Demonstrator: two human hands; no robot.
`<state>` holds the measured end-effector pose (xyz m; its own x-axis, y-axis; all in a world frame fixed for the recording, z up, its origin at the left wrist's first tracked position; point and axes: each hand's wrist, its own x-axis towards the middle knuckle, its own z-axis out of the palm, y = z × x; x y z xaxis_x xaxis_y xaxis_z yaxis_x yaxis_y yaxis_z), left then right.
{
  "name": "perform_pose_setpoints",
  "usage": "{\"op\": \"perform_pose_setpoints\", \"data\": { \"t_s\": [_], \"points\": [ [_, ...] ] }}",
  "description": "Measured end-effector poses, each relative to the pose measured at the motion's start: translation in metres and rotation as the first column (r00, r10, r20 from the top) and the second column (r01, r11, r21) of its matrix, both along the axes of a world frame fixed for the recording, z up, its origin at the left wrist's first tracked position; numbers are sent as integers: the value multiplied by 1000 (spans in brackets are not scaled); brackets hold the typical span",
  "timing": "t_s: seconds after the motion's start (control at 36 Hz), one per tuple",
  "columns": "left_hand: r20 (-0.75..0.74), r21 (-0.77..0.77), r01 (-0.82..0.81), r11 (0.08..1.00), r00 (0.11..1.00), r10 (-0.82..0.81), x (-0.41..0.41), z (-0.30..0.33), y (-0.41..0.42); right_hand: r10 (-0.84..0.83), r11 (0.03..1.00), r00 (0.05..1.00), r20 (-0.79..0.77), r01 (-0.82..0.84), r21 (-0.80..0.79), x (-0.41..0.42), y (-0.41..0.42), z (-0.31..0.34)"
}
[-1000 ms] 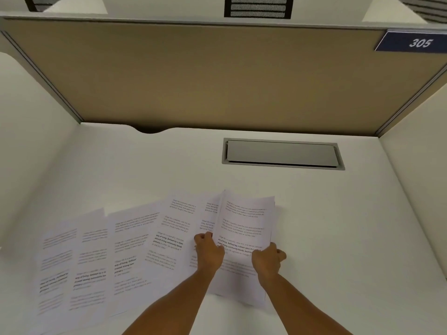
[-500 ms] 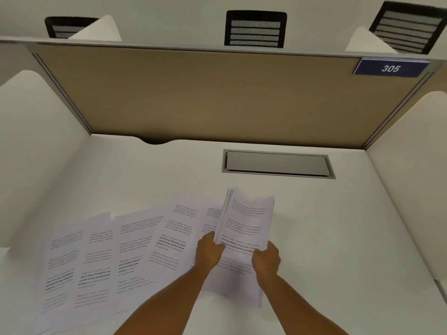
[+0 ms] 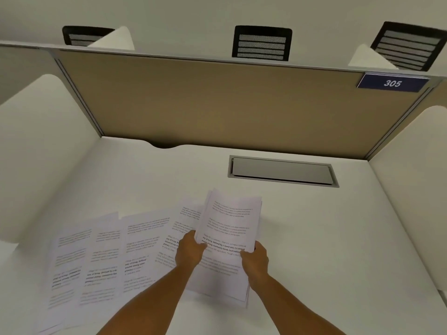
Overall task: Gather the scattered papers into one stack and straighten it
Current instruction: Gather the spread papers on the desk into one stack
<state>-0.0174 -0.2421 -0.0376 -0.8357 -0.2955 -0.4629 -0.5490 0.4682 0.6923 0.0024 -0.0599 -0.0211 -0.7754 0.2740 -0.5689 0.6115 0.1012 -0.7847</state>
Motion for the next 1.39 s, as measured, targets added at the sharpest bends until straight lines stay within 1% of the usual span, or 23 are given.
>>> {"op": "perform_pose_setpoints", "data": {
  "t_s": [0.22,0.31,0.33,0.39,0.42,0.44,0.58,0.75,0.89,0.94,1.03,1.08,1.14,1.19,1.28,1.39],
  "points": [
    [33,28,-23,999,999,22,-4,-20,-1,68,993,995,67,-74,89,-6,-6,-17],
    [45,-31,1,1000,999,0,-5,-27,1,108,976,987,116,-128,175,-9,-7,-28],
    [60,-67,12,998,998,-8,-5,-29,2,143,953,978,155,-178,245,-11,-8,-30],
    [102,-124,39,991,994,-26,-6,-32,3,204,855,938,278,-310,415,-15,-9,-36],
    [123,-144,51,988,992,-34,-6,-32,4,201,823,926,321,-337,457,-16,-10,-38],
    [138,-159,62,985,990,-40,-6,-32,5,188,820,920,345,-340,460,-17,-11,-38],
    [179,-157,83,984,982,-55,-12,-31,7,142,855,897,419,-325,405,-26,-14,-42],
    [145,-95,55,994,989,-41,-16,-33,5,114,912,893,436,-268,310,-36,-16,-44],
    [120,-31,28,999,993,-24,-15,-32,5,77,962,917,392,-172,213,-35,-11,-42],
    [114,-35,30,999,993,-26,-12,-31,6,60,976,929,366,-131,173,-35,-10,-40],
    [89,-54,10,999,996,-5,-10,-31,7,9,999,934,357,-25,40,-36,-6,-38],
    [80,12,-48,999,996,47,-7,-27,6,-5,1000,928,372,13,-20,-34,0,-37],
    [85,116,-98,988,992,89,-5,-22,5,18,998,931,364,4,-58,-29,8,-38],
    [81,183,-84,980,994,70,0,-18,3,50,995,941,335,-17,-101,-22,15,-37],
    [49,189,19,982,998,-29,8,-13,1,75,996,953,293,-56,-73,-12,20,-33],
    [-9,224,32,974,999,-31,19,-3,-1,87,993,966,242,-66,-95,-2,19,-21]
  ]
}}
